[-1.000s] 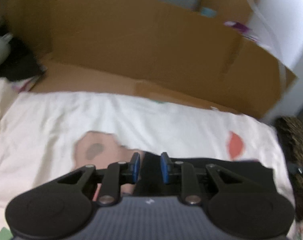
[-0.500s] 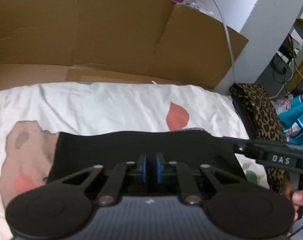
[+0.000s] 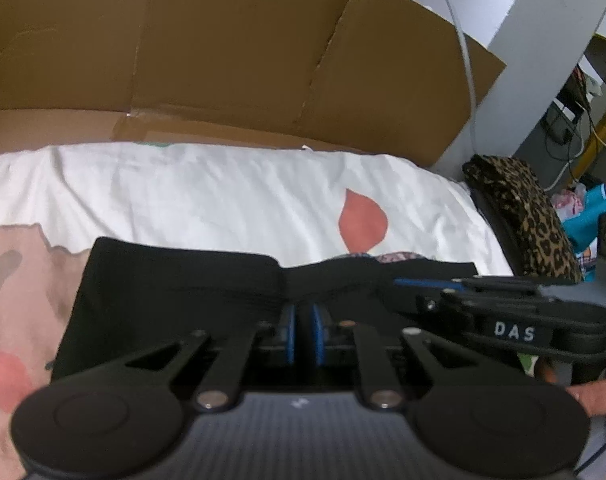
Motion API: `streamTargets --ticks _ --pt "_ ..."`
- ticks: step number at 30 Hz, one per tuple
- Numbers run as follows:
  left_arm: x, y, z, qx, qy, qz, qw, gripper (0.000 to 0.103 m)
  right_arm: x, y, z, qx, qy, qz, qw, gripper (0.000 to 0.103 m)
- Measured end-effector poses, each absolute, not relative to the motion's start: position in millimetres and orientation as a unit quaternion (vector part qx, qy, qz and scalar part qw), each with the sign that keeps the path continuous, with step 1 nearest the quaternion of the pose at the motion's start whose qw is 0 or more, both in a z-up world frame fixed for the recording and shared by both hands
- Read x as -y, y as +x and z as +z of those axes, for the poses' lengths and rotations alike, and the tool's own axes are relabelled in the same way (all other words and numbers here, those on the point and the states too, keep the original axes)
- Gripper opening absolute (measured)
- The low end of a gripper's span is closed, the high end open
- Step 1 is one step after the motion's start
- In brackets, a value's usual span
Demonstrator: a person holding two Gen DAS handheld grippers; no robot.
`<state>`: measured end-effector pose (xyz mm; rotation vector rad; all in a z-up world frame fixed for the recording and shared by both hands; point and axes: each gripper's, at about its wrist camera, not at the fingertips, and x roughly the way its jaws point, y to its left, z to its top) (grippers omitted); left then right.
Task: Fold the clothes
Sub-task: 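Hold the waistband with both tools and pull it taut across the duvet, then lay the waistband flat and open both tools, releasing the shorts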
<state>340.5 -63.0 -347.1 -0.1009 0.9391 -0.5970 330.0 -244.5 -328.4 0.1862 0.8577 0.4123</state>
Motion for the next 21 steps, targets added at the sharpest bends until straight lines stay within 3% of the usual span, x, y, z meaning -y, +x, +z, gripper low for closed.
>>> streamTargets --ticks 13,17,21 --pt "65 345 -343 -0.458 -0.038 -0.284 0.842 0.012 244 323 -322 -0.409 0.085 0.19 0.888 0.012" --pt "67 349 -341 -0.471 -0.039 -0.275 0.837 0.012 250 310 -307 -0.403 0.125 0.187 0.887 0.016" --pt "70 350 -340 -0.479 -0.037 -0.266 0.836 0.012 244 291 -297 -0.402 0.095 0.203 0.888 0.017"
